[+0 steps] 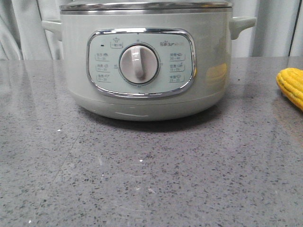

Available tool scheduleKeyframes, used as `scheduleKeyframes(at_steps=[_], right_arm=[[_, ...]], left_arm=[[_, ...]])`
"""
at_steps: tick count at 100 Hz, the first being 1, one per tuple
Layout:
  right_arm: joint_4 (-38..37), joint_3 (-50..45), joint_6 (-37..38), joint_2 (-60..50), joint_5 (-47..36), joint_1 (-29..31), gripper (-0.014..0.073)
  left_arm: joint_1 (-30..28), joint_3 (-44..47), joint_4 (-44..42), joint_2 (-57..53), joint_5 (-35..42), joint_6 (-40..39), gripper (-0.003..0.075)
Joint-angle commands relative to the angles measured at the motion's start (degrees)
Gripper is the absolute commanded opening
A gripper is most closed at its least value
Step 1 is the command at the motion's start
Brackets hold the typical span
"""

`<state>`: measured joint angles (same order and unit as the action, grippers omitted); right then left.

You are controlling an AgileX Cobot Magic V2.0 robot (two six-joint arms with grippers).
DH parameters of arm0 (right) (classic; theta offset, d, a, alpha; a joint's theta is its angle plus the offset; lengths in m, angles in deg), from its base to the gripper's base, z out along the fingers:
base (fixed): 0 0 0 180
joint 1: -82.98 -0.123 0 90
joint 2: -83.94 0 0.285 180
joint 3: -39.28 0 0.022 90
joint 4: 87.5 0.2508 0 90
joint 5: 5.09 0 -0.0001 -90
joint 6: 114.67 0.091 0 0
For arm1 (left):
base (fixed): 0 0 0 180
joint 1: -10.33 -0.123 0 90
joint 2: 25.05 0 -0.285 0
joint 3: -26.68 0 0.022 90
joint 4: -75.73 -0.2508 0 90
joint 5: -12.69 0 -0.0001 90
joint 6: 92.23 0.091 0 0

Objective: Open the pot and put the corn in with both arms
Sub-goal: 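Lower the left gripper onto the lid knob and the right gripper over the corn, then close the left gripper on the lid knob and the right gripper on the corn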

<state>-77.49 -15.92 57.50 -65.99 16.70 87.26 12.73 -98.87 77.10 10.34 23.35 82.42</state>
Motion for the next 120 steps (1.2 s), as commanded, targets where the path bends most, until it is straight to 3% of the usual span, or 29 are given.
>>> scheduleKeyframes(at_steps=[1, 36, 69, 77, 96, 120], right_arm=[[0.3, 1.7, -0.2, 1.0, -4.5, 0.4, -0.0057], [0.3, 1.7, -0.2, 1.0, -5.0, 0.4, -0.0057], [0.5, 1.7, -0.2, 1.2, -8.6, 0.4, -0.0046], [0.7, 2.7, -0.2, 2.5, -6.5, 0.4, 0.0027], [0.8, 7.7, -0.2, 9.3, -0.9, 0.4, 0.0332], [2.3, 19.1, -0.2, 21.4, 9.7, 0.4, 0.0358]], left_arm=[[3.6, -2.9, 0.5, 5.2, 5.9, -2.4, 0.0513], [23.8, -12.1, -7.0, 27.2, 18.7, -2.3, 0.0512], [31.8, -24.6, -7.0, 42.8, 19.2, -2.3, 0.0512], [33.0, -26.3, -7.0, 45.1, 19.2, -2.3, 0.0512], [35.8, -29.3, -10.7, 49.0, 19.7, -2.3, 0.0512], [37.1, -32.4, -11.0, 52.0, 19.1, -2.3, 0.0512]])
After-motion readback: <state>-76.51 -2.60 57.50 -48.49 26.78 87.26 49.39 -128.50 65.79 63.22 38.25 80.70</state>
